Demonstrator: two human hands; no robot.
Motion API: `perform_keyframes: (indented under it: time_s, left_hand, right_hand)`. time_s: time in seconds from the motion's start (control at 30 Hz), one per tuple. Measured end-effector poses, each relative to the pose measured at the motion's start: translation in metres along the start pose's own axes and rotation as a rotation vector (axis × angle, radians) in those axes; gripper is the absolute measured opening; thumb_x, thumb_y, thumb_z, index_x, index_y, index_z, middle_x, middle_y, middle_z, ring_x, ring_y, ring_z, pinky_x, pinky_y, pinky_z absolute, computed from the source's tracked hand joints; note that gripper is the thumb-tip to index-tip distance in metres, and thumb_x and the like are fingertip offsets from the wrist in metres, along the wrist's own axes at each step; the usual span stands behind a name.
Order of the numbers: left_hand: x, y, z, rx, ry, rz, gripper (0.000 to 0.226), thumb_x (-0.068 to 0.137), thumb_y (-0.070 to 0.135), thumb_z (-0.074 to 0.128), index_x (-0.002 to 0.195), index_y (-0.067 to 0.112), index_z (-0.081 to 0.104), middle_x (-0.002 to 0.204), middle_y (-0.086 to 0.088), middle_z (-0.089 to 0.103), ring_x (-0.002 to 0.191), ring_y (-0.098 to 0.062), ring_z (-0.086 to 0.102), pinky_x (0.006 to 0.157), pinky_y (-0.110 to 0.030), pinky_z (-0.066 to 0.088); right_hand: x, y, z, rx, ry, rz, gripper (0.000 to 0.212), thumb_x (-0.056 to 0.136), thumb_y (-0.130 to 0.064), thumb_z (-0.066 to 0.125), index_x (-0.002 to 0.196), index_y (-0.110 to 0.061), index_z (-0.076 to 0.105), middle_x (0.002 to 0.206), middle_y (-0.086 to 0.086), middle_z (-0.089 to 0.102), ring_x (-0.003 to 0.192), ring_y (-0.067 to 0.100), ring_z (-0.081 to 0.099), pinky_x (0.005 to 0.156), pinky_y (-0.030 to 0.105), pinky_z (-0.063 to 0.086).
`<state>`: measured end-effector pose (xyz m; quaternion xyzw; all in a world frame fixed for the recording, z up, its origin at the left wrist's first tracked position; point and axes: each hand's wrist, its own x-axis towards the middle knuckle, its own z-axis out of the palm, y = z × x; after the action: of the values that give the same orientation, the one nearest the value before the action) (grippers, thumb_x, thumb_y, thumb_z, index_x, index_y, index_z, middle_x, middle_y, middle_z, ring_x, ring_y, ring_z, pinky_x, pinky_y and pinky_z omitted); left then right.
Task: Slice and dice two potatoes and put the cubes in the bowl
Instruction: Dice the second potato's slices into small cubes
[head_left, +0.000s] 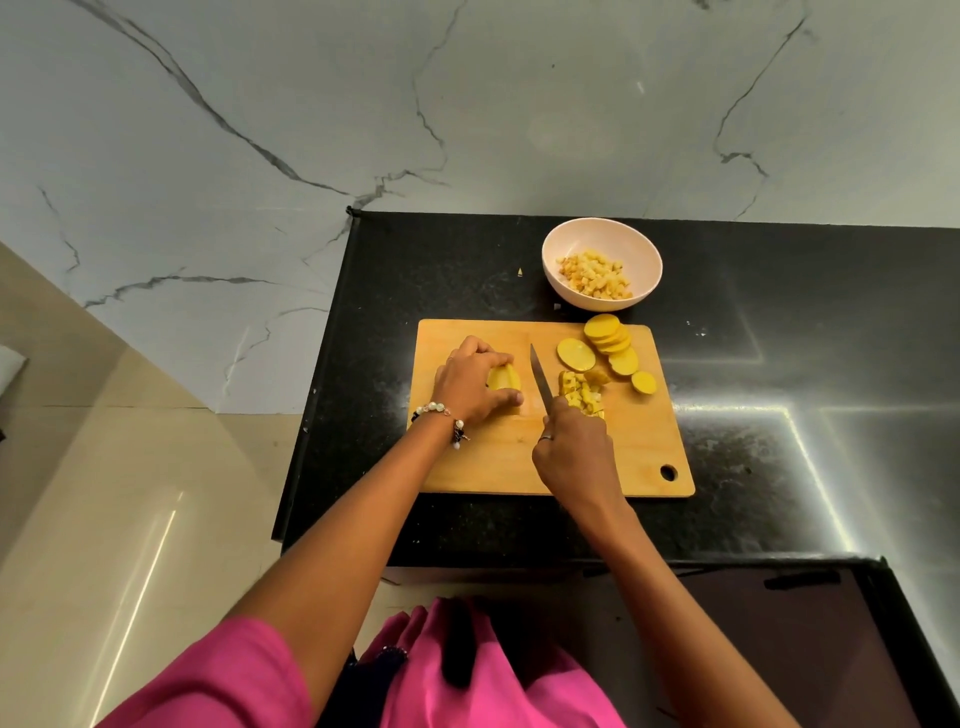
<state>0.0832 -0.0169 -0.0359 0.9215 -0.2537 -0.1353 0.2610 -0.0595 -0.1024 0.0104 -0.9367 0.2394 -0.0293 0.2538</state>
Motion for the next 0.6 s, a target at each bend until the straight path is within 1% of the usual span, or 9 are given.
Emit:
perform_keyframes:
  time_s: [0.07, 0.13, 0.2, 0.33, 0.43, 0.5, 0.6]
  left_hand:
    - [-0.002, 0.001, 0.0, -0.024, 0.014, -0.014, 0.066, 0.07, 0.049, 0.075, 0.129, 0.028, 0.055, 0.124, 0.002, 0.045, 0.115, -0.017, 0.044, 0.095, -0.038, 0.043]
    - [-0.004, 0.003, 0.0, -0.031, 0.017, -0.033, 0.065, 0.068, 0.048, 0.078, 0.127, 0.03, 0.057, 0.124, 0.003, 0.045, 0.116, -0.017, 0.043, 0.095, -0.038, 0.042]
    - [-0.005, 0.006, 0.0, -0.036, 0.017, -0.06, 0.065, 0.066, 0.046, 0.08, 0.125, 0.031, 0.058, 0.125, 0.003, 0.045, 0.117, -0.018, 0.043, 0.095, -0.038, 0.041]
    - [-0.005, 0.013, 0.0, -0.072, 0.016, -0.141, 0.073, 0.064, 0.039, 0.084, 0.13, 0.028, 0.054, 0.128, 0.0, 0.045, 0.118, -0.021, 0.044, 0.098, -0.039, 0.042]
    - [-0.007, 0.018, 0.003, -0.134, 0.049, -0.211, 0.08, 0.065, 0.037, 0.084, 0.135, 0.021, 0.049, 0.128, -0.005, 0.045, 0.119, -0.025, 0.047, 0.1, -0.039, 0.044]
    - [-0.008, 0.024, 0.005, -0.159, 0.094, -0.247, 0.076, 0.067, 0.043, 0.08, 0.132, 0.017, 0.051, 0.128, -0.007, 0.046, 0.119, -0.026, 0.046, 0.098, -0.037, 0.044]
    - [-0.009, 0.033, 0.008, -0.109, 0.184, -0.305, 0.058, 0.075, 0.045, 0.074, 0.12, 0.011, 0.058, 0.123, -0.01, 0.05, 0.114, -0.027, 0.048, 0.09, -0.034, 0.044]
  right_hand:
    - [0.0, -0.001, 0.001, 0.011, -0.008, 0.002, 0.027, 0.091, -0.012, 0.045, 0.116, -0.006, 0.054, 0.103, 0.018, 0.064, 0.091, 0.037, 0.059, 0.064, 0.032, 0.039]
    - [0.001, -0.001, 0.001, 0.031, -0.009, 0.008, 0.028, 0.091, -0.012, 0.046, 0.117, -0.006, 0.055, 0.103, 0.017, 0.065, 0.091, 0.036, 0.06, 0.067, 0.035, 0.044]
    - [0.002, -0.001, 0.001, 0.049, -0.007, 0.021, 0.029, 0.091, -0.012, 0.046, 0.118, -0.006, 0.056, 0.102, 0.018, 0.065, 0.09, 0.036, 0.06, 0.069, 0.037, 0.046]
    - [0.004, 0.001, 0.001, 0.078, 0.001, 0.026, 0.028, 0.09, -0.011, 0.047, 0.115, -0.005, 0.058, 0.097, 0.019, 0.065, 0.086, 0.036, 0.06, 0.065, 0.035, 0.044]
    - [0.005, 0.003, 0.0, 0.088, 0.014, 0.034, 0.028, 0.09, -0.01, 0.046, 0.114, -0.004, 0.06, 0.094, 0.019, 0.065, 0.084, 0.036, 0.059, 0.062, 0.031, 0.038]
    - [0.005, 0.005, 0.0, 0.1, 0.021, 0.037, 0.029, 0.09, -0.009, 0.046, 0.115, -0.004, 0.06, 0.094, 0.02, 0.065, 0.086, 0.037, 0.059, 0.062, 0.03, 0.036]
    - [0.006, 0.007, -0.002, 0.114, 0.031, 0.04, 0.027, 0.091, -0.009, 0.045, 0.112, -0.002, 0.061, 0.094, 0.021, 0.065, 0.087, 0.039, 0.058, 0.062, 0.03, 0.034]
